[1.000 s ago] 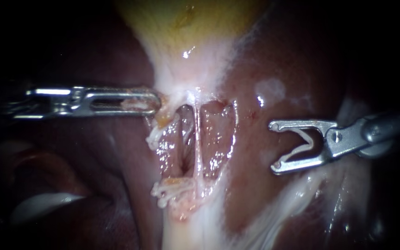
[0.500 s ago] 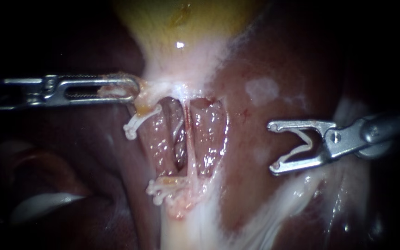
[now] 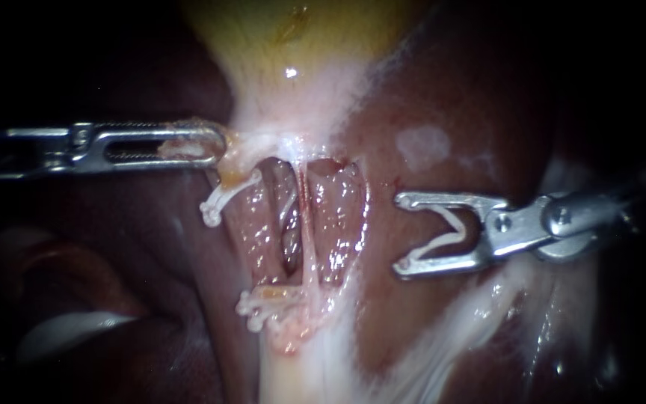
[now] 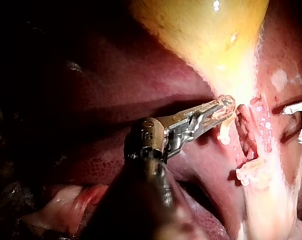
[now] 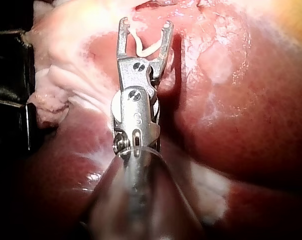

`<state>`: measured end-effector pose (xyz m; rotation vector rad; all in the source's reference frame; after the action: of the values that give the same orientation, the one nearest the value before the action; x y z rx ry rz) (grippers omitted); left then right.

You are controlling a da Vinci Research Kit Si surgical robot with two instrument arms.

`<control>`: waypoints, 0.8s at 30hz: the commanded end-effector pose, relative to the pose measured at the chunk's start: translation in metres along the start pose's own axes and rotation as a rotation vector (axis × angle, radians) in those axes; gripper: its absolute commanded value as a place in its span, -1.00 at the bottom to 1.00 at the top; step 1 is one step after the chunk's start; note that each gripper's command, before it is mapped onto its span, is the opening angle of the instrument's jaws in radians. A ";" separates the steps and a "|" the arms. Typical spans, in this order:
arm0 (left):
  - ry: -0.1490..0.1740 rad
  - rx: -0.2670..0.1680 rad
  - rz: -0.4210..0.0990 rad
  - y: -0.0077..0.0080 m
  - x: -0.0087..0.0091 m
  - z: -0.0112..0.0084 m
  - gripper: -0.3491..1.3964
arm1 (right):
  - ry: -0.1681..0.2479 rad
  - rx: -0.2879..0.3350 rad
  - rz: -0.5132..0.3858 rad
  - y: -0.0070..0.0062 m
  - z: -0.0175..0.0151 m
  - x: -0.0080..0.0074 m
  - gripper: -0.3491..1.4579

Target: Clipping first clip right tube

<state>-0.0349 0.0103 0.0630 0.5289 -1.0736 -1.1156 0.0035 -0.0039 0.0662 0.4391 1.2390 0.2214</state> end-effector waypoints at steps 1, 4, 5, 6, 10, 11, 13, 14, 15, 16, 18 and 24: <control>0.000 -0.001 0.000 -0.0001 0.0000 0.0000 -1.00 | 0.001 0.001 0.010 0.0001 0.0003 0.0000 -0.07; -0.001 -0.002 -0.001 -0.0002 0.0000 0.0000 -1.00 | 0.001 0.001 0.033 0.0003 0.0014 -0.0002 -0.08; -0.001 -0.002 -0.001 -0.0002 0.0000 0.0000 -1.00 | 0.002 0.004 0.044 0.0004 0.0017 -0.0003 -0.08; -0.001 -0.002 -0.001 -0.0002 0.0000 0.0000 -1.00 | 0.002 0.003 0.049 0.0004 0.0020 -0.0004 -0.08; -0.001 -0.002 -0.001 -0.0003 0.0000 -0.0001 -1.00 | 0.002 0.001 0.080 0.0008 0.0036 -0.0013 -0.08; -0.001 -0.002 -0.001 -0.0004 0.0000 -0.0001 -1.00 | 0.003 0.002 0.084 0.0009 0.0040 -0.0015 -0.08; -0.001 -0.003 -0.001 -0.0005 0.0000 -0.0001 -1.00 | 0.003 0.003 0.105 0.0012 0.0047 -0.0021 -0.08; -0.001 -0.003 -0.001 -0.0005 0.0000 -0.0001 -1.00 | 0.003 0.004 0.109 0.0013 0.0051 -0.0024 -0.08; -0.001 -0.003 -0.001 -0.0005 0.0000 -0.0002 -1.00 | 0.003 0.005 0.113 0.0014 0.0054 -0.0027 -0.08; -0.001 -0.004 -0.002 -0.0006 0.0000 -0.0002 -1.00 | 0.003 0.003 0.117 0.0015 0.0057 -0.0030 -0.08; -0.001 -0.004 -0.002 -0.0006 0.0000 -0.0002 -1.00 | 0.003 0.008 0.133 0.0018 0.0063 -0.0034 -0.08; -0.001 -0.004 -0.002 -0.0006 0.0000 -0.0002 -1.00 | 0.007 0.032 0.165 0.0021 0.0079 -0.0042 -0.09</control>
<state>-0.0351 0.0100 0.0624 0.5262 -1.0723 -1.1193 0.0100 -0.0053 0.0729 0.5775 1.2154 0.3471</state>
